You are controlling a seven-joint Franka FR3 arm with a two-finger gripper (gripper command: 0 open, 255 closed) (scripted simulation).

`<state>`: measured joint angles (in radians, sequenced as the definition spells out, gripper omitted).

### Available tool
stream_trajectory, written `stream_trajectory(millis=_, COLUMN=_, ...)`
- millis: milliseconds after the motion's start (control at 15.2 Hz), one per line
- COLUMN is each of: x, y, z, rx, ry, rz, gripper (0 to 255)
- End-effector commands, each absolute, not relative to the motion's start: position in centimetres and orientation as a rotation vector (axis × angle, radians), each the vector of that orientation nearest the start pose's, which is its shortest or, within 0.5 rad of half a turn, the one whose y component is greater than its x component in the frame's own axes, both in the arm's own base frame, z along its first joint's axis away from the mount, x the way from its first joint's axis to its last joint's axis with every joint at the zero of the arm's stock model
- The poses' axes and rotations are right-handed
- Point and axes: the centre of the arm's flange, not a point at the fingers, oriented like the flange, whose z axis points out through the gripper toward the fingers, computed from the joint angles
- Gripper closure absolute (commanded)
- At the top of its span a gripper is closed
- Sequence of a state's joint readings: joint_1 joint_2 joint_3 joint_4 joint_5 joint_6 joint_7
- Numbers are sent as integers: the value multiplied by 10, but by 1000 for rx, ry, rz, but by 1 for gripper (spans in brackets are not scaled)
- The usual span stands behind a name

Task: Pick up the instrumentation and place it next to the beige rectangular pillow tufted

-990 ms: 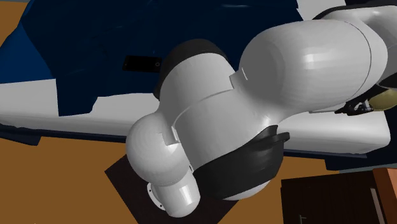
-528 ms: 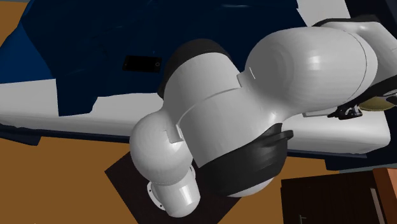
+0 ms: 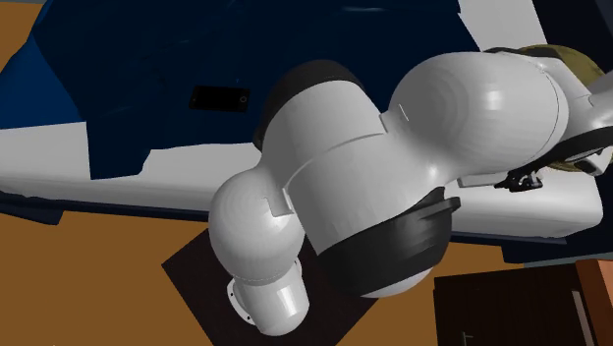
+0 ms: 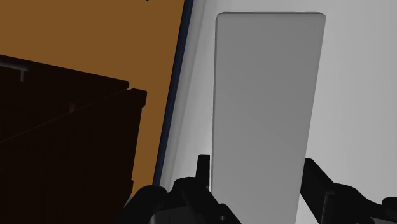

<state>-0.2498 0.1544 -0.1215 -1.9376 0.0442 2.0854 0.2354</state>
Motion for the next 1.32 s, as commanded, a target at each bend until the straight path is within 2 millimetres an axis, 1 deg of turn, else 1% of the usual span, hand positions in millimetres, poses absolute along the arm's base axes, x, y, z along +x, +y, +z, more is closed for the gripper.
stream_trajectory(millis=0, x=553, y=-210, z=396, rx=-2969, ry=963, rz=5, gripper=255)
stream_trajectory(millis=660, x=553, y=-210, z=344, rx=-2969, ry=963, rz=5, gripper=255)
stream_trajectory(millis=1188, x=553, y=-210, z=344, rx=-2969, ry=963, rz=5, gripper=255)
stream_trajectory(millis=1254, x=553, y=-210, z=344, rx=-2969, ry=963, rz=5, gripper=0)
